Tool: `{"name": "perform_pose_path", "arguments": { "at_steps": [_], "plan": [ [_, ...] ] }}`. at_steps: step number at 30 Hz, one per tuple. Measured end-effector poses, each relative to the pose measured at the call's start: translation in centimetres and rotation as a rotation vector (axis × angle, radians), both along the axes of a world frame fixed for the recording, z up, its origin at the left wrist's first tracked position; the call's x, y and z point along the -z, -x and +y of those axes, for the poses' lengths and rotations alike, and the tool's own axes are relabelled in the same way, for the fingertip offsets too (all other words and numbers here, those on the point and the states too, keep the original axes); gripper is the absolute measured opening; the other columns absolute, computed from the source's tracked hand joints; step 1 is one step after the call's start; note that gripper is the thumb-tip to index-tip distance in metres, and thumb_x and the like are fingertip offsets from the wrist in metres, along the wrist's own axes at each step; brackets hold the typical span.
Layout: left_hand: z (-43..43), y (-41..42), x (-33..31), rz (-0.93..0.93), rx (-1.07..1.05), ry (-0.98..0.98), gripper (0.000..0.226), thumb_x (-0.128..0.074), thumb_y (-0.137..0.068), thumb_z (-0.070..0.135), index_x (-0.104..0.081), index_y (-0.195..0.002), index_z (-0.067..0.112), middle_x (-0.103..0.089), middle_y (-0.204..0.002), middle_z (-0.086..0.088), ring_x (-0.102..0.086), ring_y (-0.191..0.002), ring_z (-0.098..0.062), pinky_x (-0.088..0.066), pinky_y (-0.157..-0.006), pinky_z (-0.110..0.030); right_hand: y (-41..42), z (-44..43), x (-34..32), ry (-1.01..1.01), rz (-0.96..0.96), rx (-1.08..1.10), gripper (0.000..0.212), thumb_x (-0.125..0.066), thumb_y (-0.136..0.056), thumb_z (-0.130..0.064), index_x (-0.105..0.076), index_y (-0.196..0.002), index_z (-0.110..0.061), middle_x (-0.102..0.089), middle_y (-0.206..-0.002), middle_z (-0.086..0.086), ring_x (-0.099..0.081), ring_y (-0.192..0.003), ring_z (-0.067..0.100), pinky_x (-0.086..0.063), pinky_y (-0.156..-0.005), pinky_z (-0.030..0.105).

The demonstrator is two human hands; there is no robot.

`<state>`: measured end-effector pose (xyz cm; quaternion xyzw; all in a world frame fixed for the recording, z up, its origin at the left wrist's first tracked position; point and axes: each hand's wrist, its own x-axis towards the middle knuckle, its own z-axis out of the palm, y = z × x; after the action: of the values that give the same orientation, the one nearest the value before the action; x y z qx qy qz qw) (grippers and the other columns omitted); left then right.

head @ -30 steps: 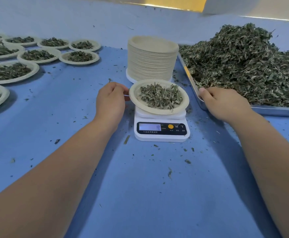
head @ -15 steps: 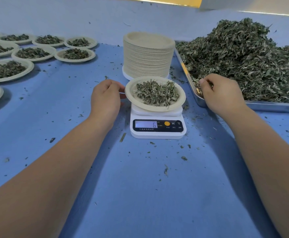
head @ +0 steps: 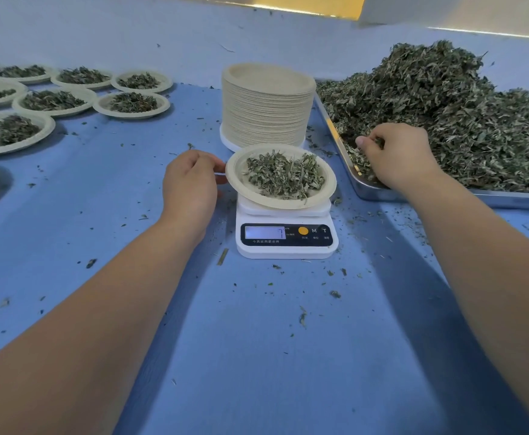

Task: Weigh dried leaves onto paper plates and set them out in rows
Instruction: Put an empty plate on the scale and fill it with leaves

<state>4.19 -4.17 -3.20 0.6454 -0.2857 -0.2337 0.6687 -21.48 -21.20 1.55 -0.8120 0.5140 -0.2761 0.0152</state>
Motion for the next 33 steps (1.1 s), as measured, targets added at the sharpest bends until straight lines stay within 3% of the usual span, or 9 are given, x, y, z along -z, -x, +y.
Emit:
{"name": "perform_pose_path", "arguments": {
  "at_steps": [3,10,14,16,21,23,26,29,33],
  "plan": [
    [-0.1,0.0,0.0,0.021,-0.011,-0.004,0.025,-0.044,-0.091,0.01,-0.066,-0.08,0.016,-0.076,-0.084,0.001,-0.073,-0.071,-0.008,-0.051,-0.066,-0.031,-0.1,0.3,-0.8,0.025,-0.072,0.033,0.041,-0.053,-0.103,-0.042,-0.067,-0.087,-0.008,-0.06,-0.067,0.007,-0.056,-0.068,0.029,-0.048,-0.081,0.035],
    [-0.2,0.2,-0.1,0.015,-0.015,-0.006,0.025,-0.044,-0.092,0.011,-0.065,-0.08,0.017,-0.076,-0.086,0.001,-0.074,-0.071,-0.007,-0.051,-0.066,-0.031,-4.3,2.8,-5.0,0.115,-0.297,-0.068,0.049,-0.053,-0.102,-0.044,-0.066,-0.085,0.0,-0.064,-0.073,0.015,-0.06,-0.067,0.031,-0.051,-0.07,0.038],
    [-0.1,0.1,-0.1,0.016,-0.012,-0.003,0.026,-0.044,-0.091,0.011,-0.066,-0.08,0.017,-0.076,-0.085,0.002,-0.073,-0.071,-0.008,-0.052,-0.066,-0.031,-8.3,4.8,-6.7,0.138,-0.384,-0.223,0.041,-0.057,-0.101,-0.041,-0.069,-0.082,-0.008,-0.049,-0.056,-0.015,-0.049,-0.05,-0.001,-0.035,-0.053,0.015],
    [0.0,0.1,-0.2,0.026,-0.011,0.005,0.025,-0.044,-0.092,0.011,-0.066,-0.08,0.018,-0.076,-0.082,0.004,-0.074,-0.072,-0.01,-0.051,-0.066,-0.031,-9.9,5.8,-6.7,0.105,-0.337,-0.319,0.037,-0.057,-0.101,-0.042,-0.072,-0.085,-0.012,-0.052,-0.058,-0.015,-0.052,-0.053,-0.004,-0.035,-0.054,0.014],
    [0.1,0.1,-0.2,0.027,-0.009,0.006,0.025,-0.044,-0.093,0.01,-0.065,-0.081,0.017,-0.076,-0.086,0.0,-0.074,-0.073,-0.011,-0.051,-0.065,-0.03,-11.0,6.7,-5.5,-0.035,0.152,-0.459,0.026,-0.063,-0.099,-0.039,-0.075,-0.097,-0.016,-0.071,-0.093,-0.003,-0.061,-0.087,0.013,-0.044,-0.076,0.026],
    [0.0,0.1,-0.1,0.027,-0.01,0.009,0.025,-0.044,-0.093,0.01,-0.065,-0.081,0.017,-0.076,-0.087,0.0,-0.074,-0.073,-0.011,-0.051,-0.065,-0.03,-10.4,6.8,-5.0,-0.089,0.139,-0.489,0.025,-0.062,-0.098,-0.039,-0.075,-0.1,-0.018,-0.071,-0.096,-0.003,-0.062,-0.091,0.014,-0.047,-0.081,0.028],
    [0.0,0.0,-0.1,0.028,-0.007,0.015,0.026,-0.044,-0.092,0.01,-0.065,-0.079,0.017,-0.076,-0.085,0.001,-0.073,-0.072,-0.01,-0.051,-0.064,-0.031,-8.6,6.7,-4.5,-0.127,-0.077,-0.461,0.025,-0.06,-0.099,-0.041,-0.074,-0.097,-0.021,-0.071,-0.089,-0.002,-0.061,-0.081,0.012,-0.051,-0.081,0.032],
    [0.0,0.0,-0.1,0.025,0.0,0.019,0.025,-0.044,-0.092,0.011,-0.065,-0.079,0.017,-0.075,-0.08,0.005,-0.073,-0.069,-0.009,-0.051,-0.064,-0.03,-6.1,6.1,-4.0,-0.141,-0.172,-0.381,0.026,-0.058,-0.1,-0.038,-0.075,-0.095,-0.019,-0.073,-0.088,0.003,-0.067,-0.085,0.021,-0.054,-0.083,0.038],
    [0.0,0.2,-0.2,0.013,0.01,0.009,0.024,-0.045,-0.092,0.012,-0.065,-0.081,0.018,-0.074,-0.083,0.004,-0.072,-0.071,-0.011,-0.053,-0.067,-0.034,-2.9,6.1,-1.8,-0.112,-0.135,-0.265,0.024,-0.057,-0.1,-0.037,-0.073,-0.089,-0.024,-0.066,-0.072,-0.009,-0.053,-0.06,0.0,-0.042,-0.06,0.025]
  ]
}}
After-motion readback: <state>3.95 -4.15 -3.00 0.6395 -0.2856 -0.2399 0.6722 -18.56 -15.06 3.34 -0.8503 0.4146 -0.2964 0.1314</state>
